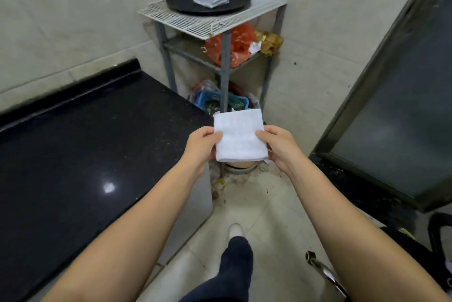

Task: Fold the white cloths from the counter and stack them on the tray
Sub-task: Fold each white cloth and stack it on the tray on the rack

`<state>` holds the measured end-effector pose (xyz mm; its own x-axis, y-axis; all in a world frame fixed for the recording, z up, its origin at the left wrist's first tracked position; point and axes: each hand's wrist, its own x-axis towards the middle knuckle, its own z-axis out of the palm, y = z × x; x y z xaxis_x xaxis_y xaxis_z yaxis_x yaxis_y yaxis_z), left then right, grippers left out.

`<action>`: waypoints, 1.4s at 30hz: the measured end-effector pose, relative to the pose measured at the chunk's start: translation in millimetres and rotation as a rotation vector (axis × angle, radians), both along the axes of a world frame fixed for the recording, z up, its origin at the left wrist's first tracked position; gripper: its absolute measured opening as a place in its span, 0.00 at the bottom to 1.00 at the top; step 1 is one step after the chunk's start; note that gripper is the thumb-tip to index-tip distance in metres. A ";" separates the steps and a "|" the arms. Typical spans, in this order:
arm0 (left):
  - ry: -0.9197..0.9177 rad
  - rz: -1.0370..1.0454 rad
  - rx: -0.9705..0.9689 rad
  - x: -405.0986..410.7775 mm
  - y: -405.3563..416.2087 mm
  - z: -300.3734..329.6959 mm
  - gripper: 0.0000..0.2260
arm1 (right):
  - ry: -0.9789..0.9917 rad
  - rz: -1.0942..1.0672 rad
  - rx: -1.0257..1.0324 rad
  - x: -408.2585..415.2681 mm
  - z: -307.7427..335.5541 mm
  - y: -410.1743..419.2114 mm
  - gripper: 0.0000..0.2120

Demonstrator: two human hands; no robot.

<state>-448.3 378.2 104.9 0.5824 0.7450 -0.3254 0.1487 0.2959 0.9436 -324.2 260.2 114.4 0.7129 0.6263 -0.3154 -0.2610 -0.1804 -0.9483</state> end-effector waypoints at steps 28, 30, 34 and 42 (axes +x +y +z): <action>-0.121 0.591 0.444 382.0 397.4 216.9 0.07 | -0.422 0.627 0.279 440.0 225.8 505.1 0.06; -0.098 0.646 0.405 394.6 417.2 219.0 0.08 | -0.428 0.689 0.268 453.9 229.1 535.8 0.06; -0.011 0.697 0.341 407.7 443.7 211.4 0.11 | -0.435 0.781 0.217 470.5 220.8 571.0 0.07; 0.213 0.729 0.407 406.1 455.7 189.8 0.20 | -0.450 0.844 0.208 471.6 197.6 587.6 0.12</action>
